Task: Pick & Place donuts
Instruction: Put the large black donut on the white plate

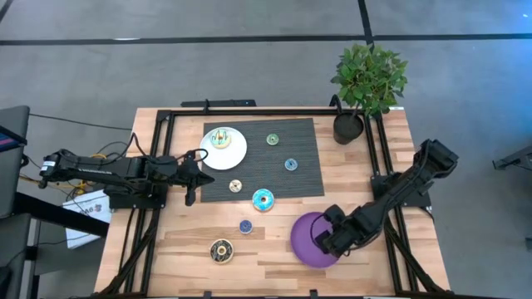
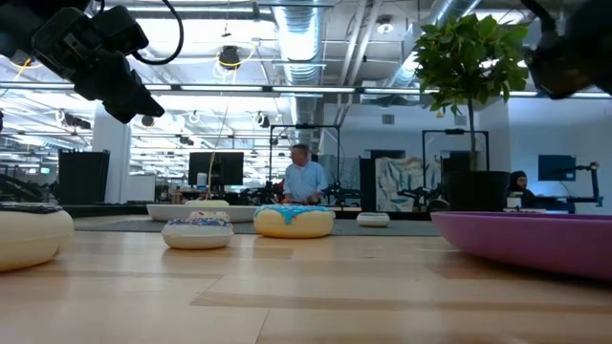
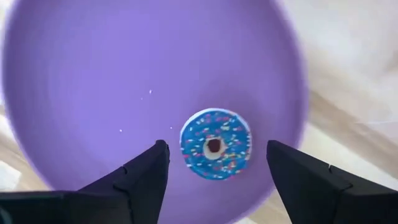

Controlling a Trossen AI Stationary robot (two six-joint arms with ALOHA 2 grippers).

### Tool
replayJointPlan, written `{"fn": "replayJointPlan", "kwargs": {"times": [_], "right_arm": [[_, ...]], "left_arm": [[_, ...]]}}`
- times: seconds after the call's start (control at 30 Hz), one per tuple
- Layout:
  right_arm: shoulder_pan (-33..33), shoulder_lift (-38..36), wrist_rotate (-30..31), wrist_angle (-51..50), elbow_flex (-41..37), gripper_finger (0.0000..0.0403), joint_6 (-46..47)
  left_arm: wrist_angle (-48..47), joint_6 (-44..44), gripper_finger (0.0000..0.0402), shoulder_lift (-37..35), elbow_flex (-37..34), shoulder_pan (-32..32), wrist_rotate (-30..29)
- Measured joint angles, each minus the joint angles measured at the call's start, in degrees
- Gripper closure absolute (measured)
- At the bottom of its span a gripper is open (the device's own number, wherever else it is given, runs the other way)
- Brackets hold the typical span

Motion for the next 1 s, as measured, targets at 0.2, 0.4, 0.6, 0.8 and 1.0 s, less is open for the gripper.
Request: {"fn": "replayJointPlan", "kwargs": {"times": [0.2,0.4,0.6,0.8,1.0], "right_arm": [[-1.1,-7.0,4.9,-2.8,0.0,0.0142,-0.4],[-4.6,-13.5,16.7,-8.0,0.0,0.0143,-3.0],[-16.3,-14.9,14.0,-11.6,-0.1,0.0163,-21.0],[-28.3,-13.5,10.2,-5.5,-0.2,0.0215,-48.6],[-37.8,-13.7,3.5,3.1,-1.7,0.0266,-66.0]], "left_arm": [[1.6,0.0,0.0402,0.0,0.0,0.0,0.0],[2.3,0.0,0.0402,0.0,0.1,0.0,1.7],[2.3,-2.7,0.0402,0.0,0.1,0.0,3.1],[-2.5,-1.5,0.0402,4.1,5.9,-3.5,1.0],[-14.1,-2.1,0.0402,15.2,17.2,-8.6,-4.3]]}}
